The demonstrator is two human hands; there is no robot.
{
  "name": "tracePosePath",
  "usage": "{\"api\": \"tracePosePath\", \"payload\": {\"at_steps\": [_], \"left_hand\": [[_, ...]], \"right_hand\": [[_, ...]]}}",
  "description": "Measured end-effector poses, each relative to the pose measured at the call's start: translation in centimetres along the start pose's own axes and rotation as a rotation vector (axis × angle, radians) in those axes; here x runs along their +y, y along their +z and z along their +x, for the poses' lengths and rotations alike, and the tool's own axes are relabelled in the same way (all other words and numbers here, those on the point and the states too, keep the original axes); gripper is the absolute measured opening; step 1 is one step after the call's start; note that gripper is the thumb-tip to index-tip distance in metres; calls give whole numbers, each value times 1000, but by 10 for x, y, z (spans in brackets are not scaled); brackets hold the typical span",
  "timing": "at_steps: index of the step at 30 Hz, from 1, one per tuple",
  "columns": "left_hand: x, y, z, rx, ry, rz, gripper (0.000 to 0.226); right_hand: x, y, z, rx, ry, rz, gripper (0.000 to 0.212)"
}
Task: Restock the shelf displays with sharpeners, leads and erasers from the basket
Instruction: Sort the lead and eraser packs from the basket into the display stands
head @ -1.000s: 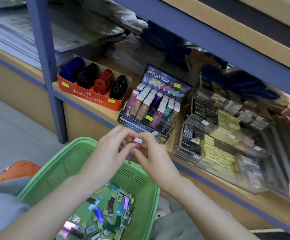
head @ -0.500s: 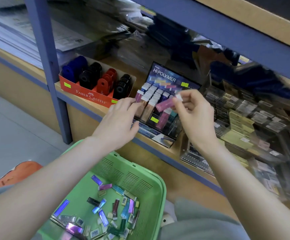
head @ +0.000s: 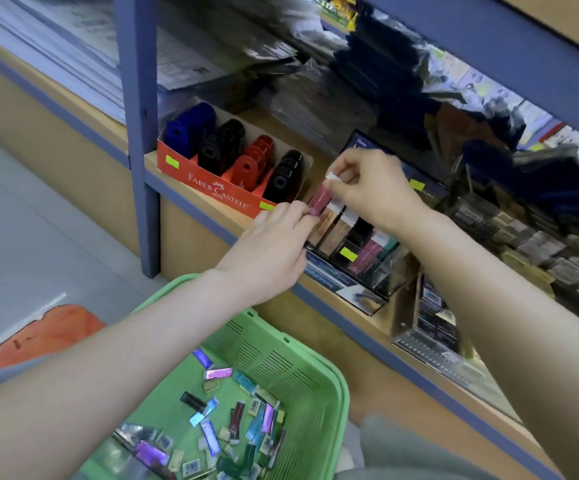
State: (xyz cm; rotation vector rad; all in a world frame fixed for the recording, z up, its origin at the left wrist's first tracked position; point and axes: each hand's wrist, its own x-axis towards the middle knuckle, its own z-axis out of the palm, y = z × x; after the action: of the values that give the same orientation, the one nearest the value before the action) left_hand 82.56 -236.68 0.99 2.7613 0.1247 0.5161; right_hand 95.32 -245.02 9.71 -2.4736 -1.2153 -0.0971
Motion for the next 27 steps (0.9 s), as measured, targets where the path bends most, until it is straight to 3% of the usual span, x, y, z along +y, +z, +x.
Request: {"api": "tracePosePath", "payload": {"at_steps": [14, 18, 22, 24, 27], "left_hand": [[-7, -3, -6, -20, -6, -15, 51], [-18, -6, -31, 5, -74, -29, 46], [-43, 9, -79, 35, -184, 15, 36], [-58, 19, -108, 8, -254, 39, 35], [-74, 30, -148, -50, -375, 59, 34]], "right_hand": [[-4, 27, 3, -9, 32, -222, 10], [-10, 26, -7, 86, -23, -367, 23], [-20, 38, -43, 242, -201, -287, 21], [-23, 59, -64, 227, -290, -229, 16], [-22, 106, -96, 75, -342, -174, 18]]}}
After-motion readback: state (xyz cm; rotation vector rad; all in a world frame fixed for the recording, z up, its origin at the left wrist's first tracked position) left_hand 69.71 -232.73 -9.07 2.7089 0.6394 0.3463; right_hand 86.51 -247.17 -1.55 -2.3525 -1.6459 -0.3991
